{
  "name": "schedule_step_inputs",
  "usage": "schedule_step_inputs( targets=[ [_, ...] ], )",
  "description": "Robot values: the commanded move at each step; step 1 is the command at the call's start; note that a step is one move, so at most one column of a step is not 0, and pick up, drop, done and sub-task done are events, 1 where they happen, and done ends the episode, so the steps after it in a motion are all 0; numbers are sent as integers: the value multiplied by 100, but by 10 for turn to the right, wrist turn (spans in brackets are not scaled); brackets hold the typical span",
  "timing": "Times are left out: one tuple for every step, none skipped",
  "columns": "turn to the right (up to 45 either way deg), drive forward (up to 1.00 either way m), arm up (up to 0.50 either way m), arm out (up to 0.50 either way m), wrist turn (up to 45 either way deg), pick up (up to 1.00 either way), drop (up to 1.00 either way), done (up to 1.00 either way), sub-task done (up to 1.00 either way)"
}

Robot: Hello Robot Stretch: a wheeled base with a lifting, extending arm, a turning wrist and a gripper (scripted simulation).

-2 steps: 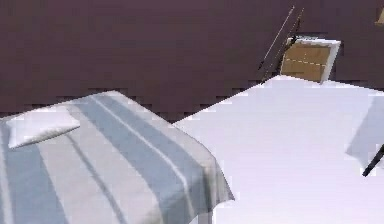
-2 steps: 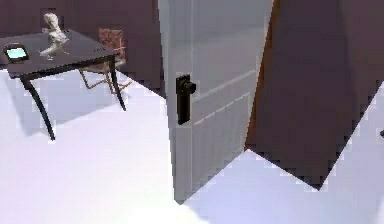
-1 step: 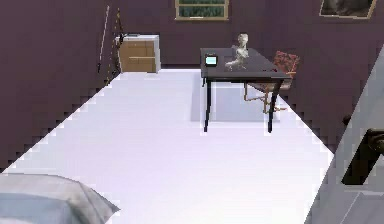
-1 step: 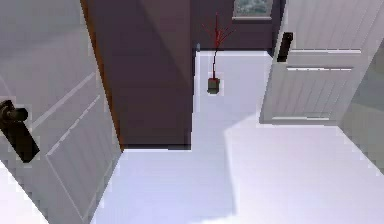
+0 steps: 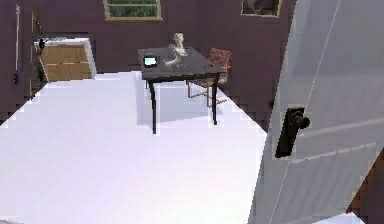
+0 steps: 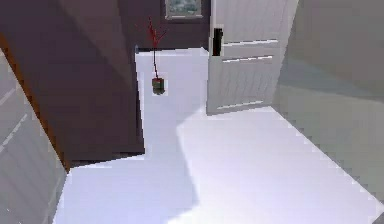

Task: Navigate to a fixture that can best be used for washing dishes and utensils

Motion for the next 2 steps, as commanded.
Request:
schedule_step_inputs(
  targets=[
    [0, 100, 0, 0, 0, 0, 0, 0, 0],
    [300, 0, 0, 0, 0, 0, 0, 0, 0]
  ],
)
